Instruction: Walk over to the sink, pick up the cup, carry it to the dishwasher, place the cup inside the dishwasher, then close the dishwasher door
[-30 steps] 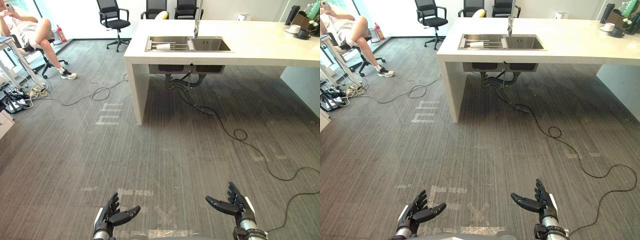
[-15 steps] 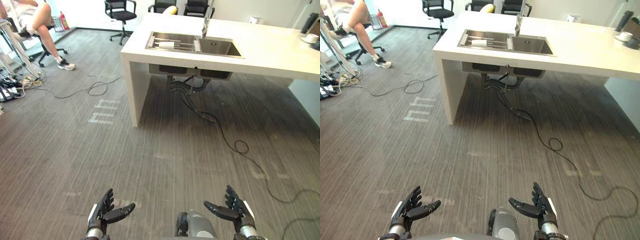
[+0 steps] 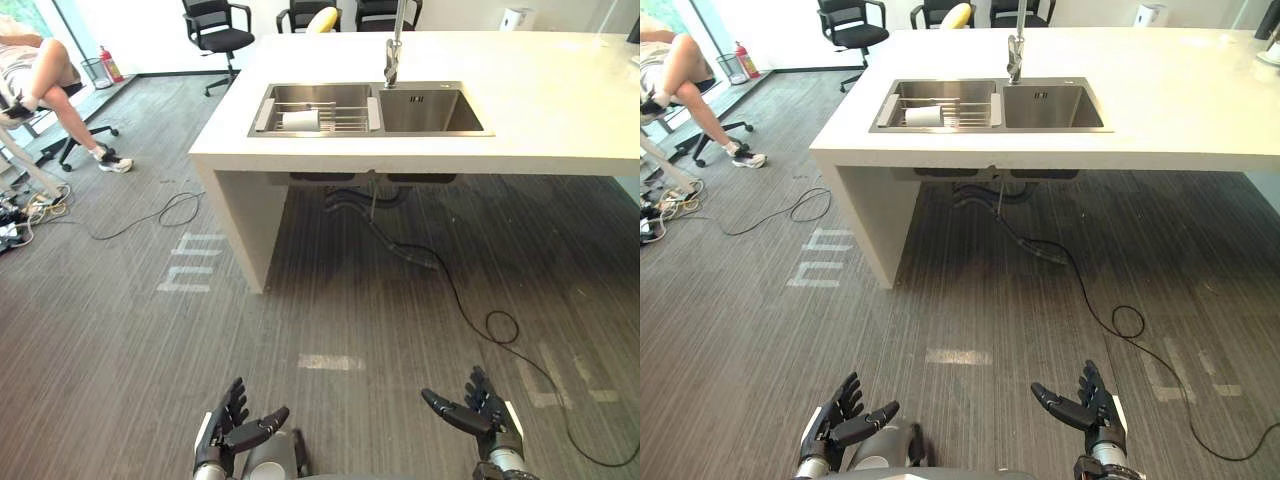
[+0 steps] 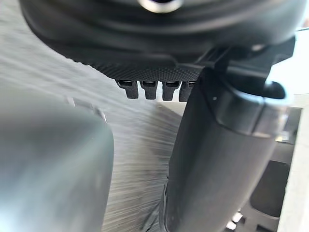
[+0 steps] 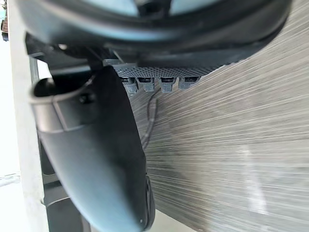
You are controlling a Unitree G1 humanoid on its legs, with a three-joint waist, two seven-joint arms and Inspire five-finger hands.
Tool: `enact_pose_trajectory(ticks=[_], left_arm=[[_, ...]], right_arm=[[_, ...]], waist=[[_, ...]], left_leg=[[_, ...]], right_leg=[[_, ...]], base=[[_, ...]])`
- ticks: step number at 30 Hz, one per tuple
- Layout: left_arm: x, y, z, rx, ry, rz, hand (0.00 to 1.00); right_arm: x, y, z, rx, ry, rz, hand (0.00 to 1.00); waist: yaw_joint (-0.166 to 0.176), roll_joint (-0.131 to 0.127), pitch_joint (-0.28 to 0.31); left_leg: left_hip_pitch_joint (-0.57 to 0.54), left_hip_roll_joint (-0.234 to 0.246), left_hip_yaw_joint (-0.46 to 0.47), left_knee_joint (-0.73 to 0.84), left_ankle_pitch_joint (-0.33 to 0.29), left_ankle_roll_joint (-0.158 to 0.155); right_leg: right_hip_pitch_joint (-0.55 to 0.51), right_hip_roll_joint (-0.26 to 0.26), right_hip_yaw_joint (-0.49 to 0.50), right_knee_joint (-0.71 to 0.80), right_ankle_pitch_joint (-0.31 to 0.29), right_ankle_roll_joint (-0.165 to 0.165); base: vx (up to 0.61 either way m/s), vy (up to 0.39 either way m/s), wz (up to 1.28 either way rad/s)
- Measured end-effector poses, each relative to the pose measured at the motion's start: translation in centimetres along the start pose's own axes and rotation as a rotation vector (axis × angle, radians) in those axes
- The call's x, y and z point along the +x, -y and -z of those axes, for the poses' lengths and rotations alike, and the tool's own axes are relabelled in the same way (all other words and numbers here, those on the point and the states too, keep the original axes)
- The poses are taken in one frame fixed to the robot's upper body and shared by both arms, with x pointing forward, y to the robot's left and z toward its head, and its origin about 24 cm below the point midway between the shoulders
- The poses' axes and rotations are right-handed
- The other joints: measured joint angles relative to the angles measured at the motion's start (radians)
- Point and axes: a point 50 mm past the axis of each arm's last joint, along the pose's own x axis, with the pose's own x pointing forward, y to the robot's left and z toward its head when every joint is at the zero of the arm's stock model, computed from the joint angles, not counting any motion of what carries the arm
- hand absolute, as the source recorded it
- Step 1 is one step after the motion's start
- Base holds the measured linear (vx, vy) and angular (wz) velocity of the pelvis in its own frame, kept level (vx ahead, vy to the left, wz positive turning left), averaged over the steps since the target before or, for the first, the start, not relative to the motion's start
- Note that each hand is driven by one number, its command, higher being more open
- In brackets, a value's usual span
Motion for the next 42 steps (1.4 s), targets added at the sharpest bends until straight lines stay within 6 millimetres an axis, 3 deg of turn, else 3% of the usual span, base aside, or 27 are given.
enact_pose_trajectory(ticks=[1,2,3,4,5,6,7,8,9,11,14,16,17,19,20,22,24,27,29,32,34,35,36,38,42], left_arm=[[0.1,-0.3,-0.1,0.004,-0.002,-0.01,1.0],[0.2,-0.6,-0.2,0.003,-0.003,-0.017,1.0],[0.5,-1.1,-0.9,0.02,0.018,-0.015,1.0],[1.0,-0.8,-1.4,0.012,0.035,-0.009,1.0],[1.2,-0.5,-1.5,0.008,0.042,-0.005,1.0],[1.4,0.0,-1.5,0.003,0.048,-0.001,1.0],[1.4,0.2,-1.5,0.002,0.051,-0.002,1.0],[1.4,0.6,-1.7,0.002,0.07,-0.023,1.0],[1.3,0.6,-2.0,0.001,0.085,-0.035,1.0],[1.5,0.4,-3.8,0.0,0.171,-0.067,1.0],[2.0,0.7,-7.7,-0.012,0.342,-0.101,1.0],[1.8,0.7,-11.5,-0.027,0.505,-0.105,1.0],[1.7,0.9,-12.3,-0.034,0.541,-0.099,1.0],[0.6,1.2,-15.3,-0.065,0.701,-0.088,1.0],[0.4,1.4,-15.8,-0.072,0.732,-0.088,1.0],[-0.9,2.6,-16.9,-0.134,0.82,-0.127,1.0],[-1.9,3.6,-18.2,-0.158,0.899,-0.144,1.0],[-4.2,4.5,-20.6,-0.202,1.083,-0.116,1.0],[-5.1,4.9,-21.5,-0.2,1.178,-0.061,1.0],[-5.8,5.5,-22.0,-0.169,1.242,0.049,1.0],[-5.7,6.2,-21.9,-0.16,1.227,0.104,1.0],[-5.4,7.0,-21.6,-0.151,1.19,0.147,1.0],[-5.2,7.0,-21.4,-0.14,1.17,0.148,1.0],[-4.2,7.8,-20.8,-0.133,1.081,0.177,1.0],[-3.7,8.5,-20.3,-0.118,1.008,0.208,1.0]], right_arm=[[0.0,-0.9,0.5,0.024,-0.018,-0.012,1.0],[0.1,-1.4,0.6,0.034,-0.022,-0.018,1.0],[0.0,-1.9,0.9,0.05,-0.027,-0.024,1.0],[-0.1,-2.0,1.0,0.058,-0.03,-0.023,1.0],[-0.1,-2.0,1.1,0.058,-0.032,-0.021,1.0],[-0.2,-1.9,1.5,0.053,-0.052,-0.02,1.0],[-0.4,-2.0,1.8,0.051,-0.07,-0.024,1.0],[-0.7,-2.4,2.8,0.02,-0.124,-0.061,1.0],[-1.0,-2.7,3.1,0.015,-0.139,-0.075,1.0],[-1.6,-3.6,3.9,0.004,-0.174,-0.116,1.0],[-2.4,-3.7,4.7,0.014,-0.203,-0.113,1.0],[-3.0,-3.3,5.1,0.015,-0.22,-0.1,1.0],[-3.2,-3.2,5.2,0.014,-0.222,-0.098,1.0],[-3.7,-3.1,5.3,0.014,-0.225,-0.096,1.0],[-3.6,-3.0,5.2,0.007,-0.223,-0.097,1.0],[-2.6,-2.6,4.0,-0.023,-0.179,-0.108,1.0],[-1.5,-2.7,3.1,-0.031,-0.152,-0.113,1.0],[-1.4,-2.6,2.9,-0.036,-0.151,-0.1,1.0],[-1.6,-2.0,3.0,-0.042,-0.16,-0.075,1.0],[-1.7,-1.3,3.4,-0.046,-0.184,-0.053,1.0],[-1.7,-1.3,3.4,-0.044,-0.188,-0.05,1.0],[-1.5,-1.1,3.2,-0.053,-0.188,-0.052,1.0],[-1.3,-1.4,3.5,-0.045,-0.204,-0.055,1.0],[-1.3,-2.0,3.7,-0.052,-0.219,-0.077,1.0],[-0.6,-2.7,3.3,-0.067,-0.21,-0.106,1.0]], waist=[[0.018,-0.012,-0.009],[0.015,-0.044,-0.021],[0.015,-0.083,-0.037],[0.015,-0.103,-0.042],[0.013,-0.105,-0.041],[0.002,-0.103,-0.039],[-0.001,-0.1,-0.037],[-0.01,-0.084,-0.033],[-0.014,-0.072,-0.03],[-0.021,-0.067,-0.03],[-0.035,-0.063,-0.028],[-0.049,-0.063,-0.028],[-0.05,-0.063,-0.028],[-0.048,-0.077,-0.036],[-0.05,-0.07,-0.039],[-0.047,-0.015,-0.052],[-0.045,0.001,-0.044],[-0.033,0.002,-0.036],[-0.024,0.012,-0.042],[-0.004,0.023,-0.049],[-0.002,0.024,-0.051],[0.002,0.04,-0.06],[0.011,0.021,-0.06],[0.005,0.007,-0.081],[0.023,0.001,-0.083]], left_leg=[[-0.003,0.009,0.01,0.065,0.049,0.084],[0.001,0.001,0.027,0.083,0.013,0.096],[0.012,-0.017,0.054,0.1,-0.06,0.083],[0.036,-0.043,0.07,0.11,-0.111,0.09],[0.055,-0.057,0.072,0.113,-0.133,0.089],[0.104,-0.084,0.07,0.104,-0.173,0.093],[0.135,-0.096,0.071,0.092,-0.187,0.091],[0.247,-0.111,0.07,0.041,-0.209,0.087],[0.276,-0.111,0.067,0.021,-0.207,0.091],[0.351,-0.11,0.045,-0.043,-0.208,0.089],[0.416,-0.102,-0.005,-0.086,-0.22,0.067],[0.462,-0.091,-0.061,-0.089,-0.246,0.021],[0.473,-0.089,-0.072,-0.087,-0.254,0.007],[0.514,-0.083,-0.094,-0.069,-0.302,-0.056],[0.522,-0.071,-0.098,-0.061,-0.318,-0.059],[0.528,-0.006,-0.097,-0.033,-0.323,-0.071],[0.485,0.035,-0.102,0.101,-0.298,-0.097],[0.313,0.117,-0.131,0.53,-0.131,-0.04],[0.226,0.152,-0.13,0.635,-0.17,-0.029],[0.173,0.15,-0.095,0.483,-0.236,-0.039],[0.178,0.103,-0.091,0.268,-0.249,-0.037],[0.197,0.041,-0.122,0.045,-0.156,-0.046],[0.23,0.026,-0.089,0.021,-0.154,-0.043],[0.25,-0.001,-0.074,0.012,-0.162,-0.023],[0.29,-0.004,-0.021,0.007,-0.199,-0.01]], right_leg=[[0.014,-0.014,0.049,0.041,-0.034,0.025],[0.009,-0.039,0.059,0.071,-0.035,0.027],[-0.03,-0.074,0.074,0.167,-0.032,0.031],[-0.089,-0.116,0.082,0.318,0.002,0.069],[-0.122,-0.135,0.084,0.409,0.041,0.089],[-0.2,-0.172,0.09,0.606,0.178,0.136],[-0.239,-0.192,0.092,0.698,0.202,0.154],[-0.343,-0.227,0.058,0.864,0.18,0.124],[-0.374,-0.227,0.039,0.875,0.167,0.118],[-0.465,-0.222,-0.024,0.824,0.12,0.114],[-0.551,-0.222,-0.115,0.603,0.093,0.103],[-0.581,-0.221,-0.147,0.409,0.103,0.103],[-0.584,-0.22,-0.146,0.374,0.114,0.097],[-0.574,-0.218,-0.146,0.259,0.244,0.04],[-0.572,-0.217,-0.149,0.28,0.236,0.044],[-0.555,-0.171,-0.183,0.296,0.175,0.022],[-0.516,-0.144,-0.199,0.284,0.144,0.007],[-0.403,-0.115,-0.212,0.235,0.097,-0.006],[-0.357,-0.108,-0.218,0.208,0.079,-0.006],[-0.294,-0.11,-0.218,0.145,0.072,-0.004],[-0.275,-0.122,-0.212,0.132,0.068,0.02],[-0.287,-0.134,-0.181,0.16,0.053,0.062],[-0.291,-0.153,-0.145,0.174,0.046,0.072],[-0.291,-0.154,-0.035,0.143,0.048,0.075],[-0.296,-0.16,0.018,0.153,0.052,0.082]], base=[[0.56,0.197,-0.83],[0.57,0.219,-0.68],[0.66,0.252,-0.34],[0.65,0.272,-0.26],[0.63,0.292,-0.06],[0.41,0.196,0.04],[0.59,0.26,0.03],[0.48,0.191,-0.02],[0.46,0.172,0.0],[0.38,0.071,0.24],[0.47,-0.028,0.53],[0.41,-0.099,0.65],[0.34,-0.129,0.54],[0.45,-0.209,0.51],[0.48,-0.254,0.31],[0.55,-0.314,0.1],[0.42,-0.273,0.06],[0.28,-0.18,0.02],[0.21,-0.095,-0.01],[0.23,-0.002,0.02],[0.24,0.099,-0.05],[0.27,0.178,-0.37],[0.27,0.173,-0.41],[0.22,0.148,-0.24],[0.12,0.087,-0.44]])
